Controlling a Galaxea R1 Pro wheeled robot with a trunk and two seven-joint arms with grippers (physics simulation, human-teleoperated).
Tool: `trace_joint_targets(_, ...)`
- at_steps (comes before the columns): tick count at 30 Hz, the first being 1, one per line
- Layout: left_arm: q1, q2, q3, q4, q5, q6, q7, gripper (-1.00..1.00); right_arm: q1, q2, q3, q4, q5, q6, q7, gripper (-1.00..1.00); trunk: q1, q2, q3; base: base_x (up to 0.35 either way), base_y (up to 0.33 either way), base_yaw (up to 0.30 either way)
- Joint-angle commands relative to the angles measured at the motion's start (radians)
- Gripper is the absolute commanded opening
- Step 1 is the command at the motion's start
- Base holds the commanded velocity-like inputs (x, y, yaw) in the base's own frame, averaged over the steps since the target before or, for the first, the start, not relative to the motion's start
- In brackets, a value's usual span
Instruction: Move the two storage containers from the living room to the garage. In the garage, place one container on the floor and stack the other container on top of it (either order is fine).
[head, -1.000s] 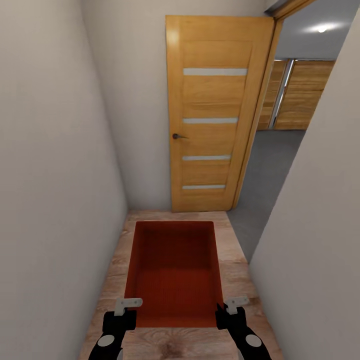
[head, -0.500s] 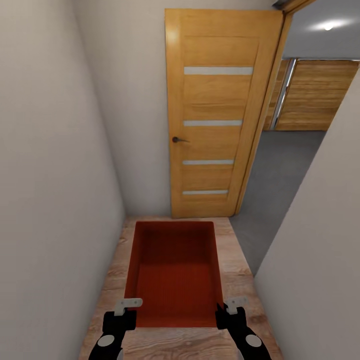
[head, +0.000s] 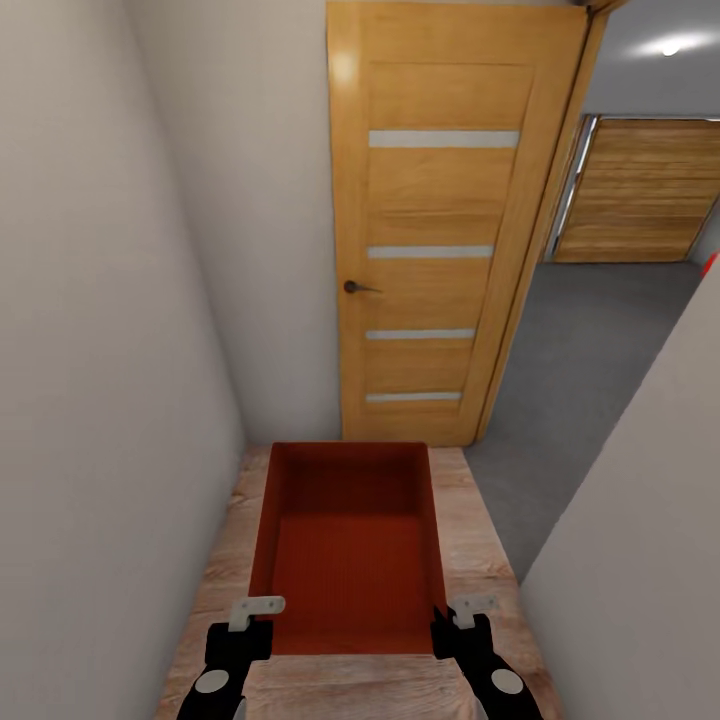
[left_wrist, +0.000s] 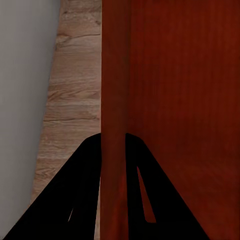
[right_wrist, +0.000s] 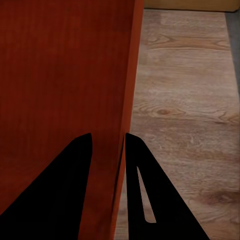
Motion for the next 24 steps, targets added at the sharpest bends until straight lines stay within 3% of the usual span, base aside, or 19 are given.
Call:
trace_joint_targets(1, -0.001, 0.001, 0.024, -0.003, -0.010, 0.008, 0.008, -1.00, 0.000, 0.000, -0.002, -0.003, 0.008, 0.006, 0.005, -1.00, 0.001, -0.002, -0.002, 0.323, 0.000, 0.000)
trace_joint_targets(13, -0.001, 0.001, 0.024, -0.003, -0.010, 0.008, 0.008, -1.00, 0.000, 0.000, 0.000, -0.003, 0.008, 0.006, 0.005, -1.00, 0.001, -0.002, -0.002, 0.318, 0.104, -0.013)
trace_joint_targets(24, -0.001, 0.001, 0.024, -0.003, -0.010, 0.008, 0.008, -1.00, 0.000, -0.001, 0.001, -0.003, 0.008, 0.006, 0.005, -1.00, 0.001, -0.002, 0.002, 0.311, 0.159, -0.265)
